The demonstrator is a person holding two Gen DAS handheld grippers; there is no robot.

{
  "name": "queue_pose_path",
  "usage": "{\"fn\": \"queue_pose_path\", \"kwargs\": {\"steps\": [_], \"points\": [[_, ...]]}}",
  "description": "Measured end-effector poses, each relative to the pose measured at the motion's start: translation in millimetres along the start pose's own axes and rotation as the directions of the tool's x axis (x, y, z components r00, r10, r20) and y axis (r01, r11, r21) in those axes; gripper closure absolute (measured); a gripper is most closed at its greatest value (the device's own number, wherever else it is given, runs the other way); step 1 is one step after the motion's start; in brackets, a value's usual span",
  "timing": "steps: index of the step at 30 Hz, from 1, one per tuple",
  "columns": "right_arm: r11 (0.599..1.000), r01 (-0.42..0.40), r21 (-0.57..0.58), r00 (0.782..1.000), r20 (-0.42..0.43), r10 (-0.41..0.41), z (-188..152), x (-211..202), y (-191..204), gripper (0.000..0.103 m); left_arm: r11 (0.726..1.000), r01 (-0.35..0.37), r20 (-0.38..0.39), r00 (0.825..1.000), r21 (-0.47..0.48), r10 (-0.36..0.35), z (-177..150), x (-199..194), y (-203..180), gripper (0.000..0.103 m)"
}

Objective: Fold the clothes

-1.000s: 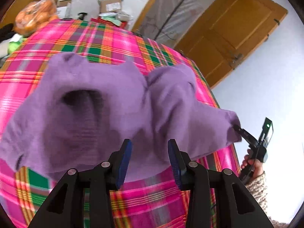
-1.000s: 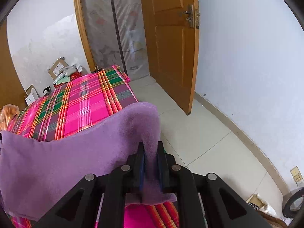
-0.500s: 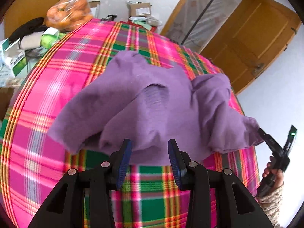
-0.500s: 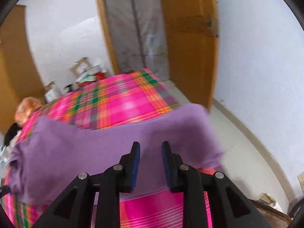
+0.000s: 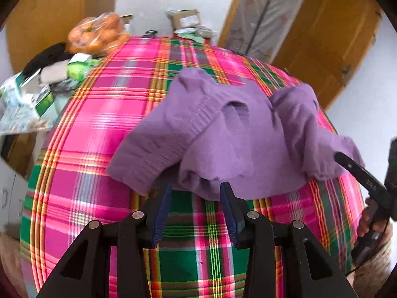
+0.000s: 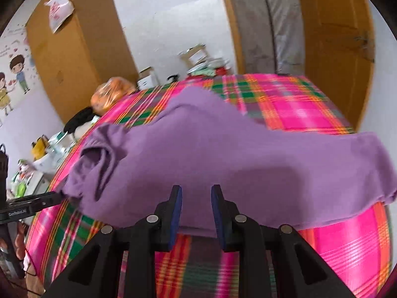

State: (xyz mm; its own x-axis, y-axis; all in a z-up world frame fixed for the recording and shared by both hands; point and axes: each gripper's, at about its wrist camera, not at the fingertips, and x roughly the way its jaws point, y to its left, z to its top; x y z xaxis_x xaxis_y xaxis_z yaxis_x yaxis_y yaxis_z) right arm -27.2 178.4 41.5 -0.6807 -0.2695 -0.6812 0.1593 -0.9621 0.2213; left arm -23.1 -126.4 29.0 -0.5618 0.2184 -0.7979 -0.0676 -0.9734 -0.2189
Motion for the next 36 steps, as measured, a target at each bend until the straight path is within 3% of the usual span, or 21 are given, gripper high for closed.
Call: {"fn": "queue_pose_path", "kwargs": {"steps": [5, 17, 24, 27, 29, 36], "points": [[0.999, -0.048, -0.023, 0.998, -0.047, 0.047, -7.2, 14.8, 16.3, 0.078, 0.997, -0.054, -0.029, 0.998, 0.057, 0.056, 2.2, 18.5, -6.3, 0.061], [0.997, -0.074, -0.016, 0.994, -0.077, 0.073, -8.6, 23.6, 21.4, 0.078, 0.996, -0.057, -0.014, 0.998, 0.067, 0.058, 18.2, 34.7, -10.6, 0.061], [0.997, -0.075, -0.015, 0.994, -0.081, 0.074, -9.9, 23.3, 24.7, 0.078, 0.997, 0.006, -0.017, 1.0, 0.074, -0.004, 22.4, 43.2, -23.1, 0.061], [0.997, -0.074, -0.014, 0.994, -0.081, 0.073, -8.9, 21.6, 24.9, 0.078, 0.999, 0.042, -0.017, 0.999, 0.01, -0.041, 28.5, 45.4, -15.2, 0.071], [0.997, -0.079, -0.02, 0.994, -0.077, 0.078, -8.4, 20.0, 27.0, 0.078, 0.998, 0.061, -0.007, 0.998, -0.028, -0.061, 31.9, 43.2, -8.7, 0.086], [0.993, -0.1, -0.063, 0.994, -0.059, 0.096, -6.5, 13.7, 31.9, 0.078, 0.988, 0.12, 0.075, 0.991, -0.101, -0.112, 42.2, 22.1, 1.4, 0.091]]}}
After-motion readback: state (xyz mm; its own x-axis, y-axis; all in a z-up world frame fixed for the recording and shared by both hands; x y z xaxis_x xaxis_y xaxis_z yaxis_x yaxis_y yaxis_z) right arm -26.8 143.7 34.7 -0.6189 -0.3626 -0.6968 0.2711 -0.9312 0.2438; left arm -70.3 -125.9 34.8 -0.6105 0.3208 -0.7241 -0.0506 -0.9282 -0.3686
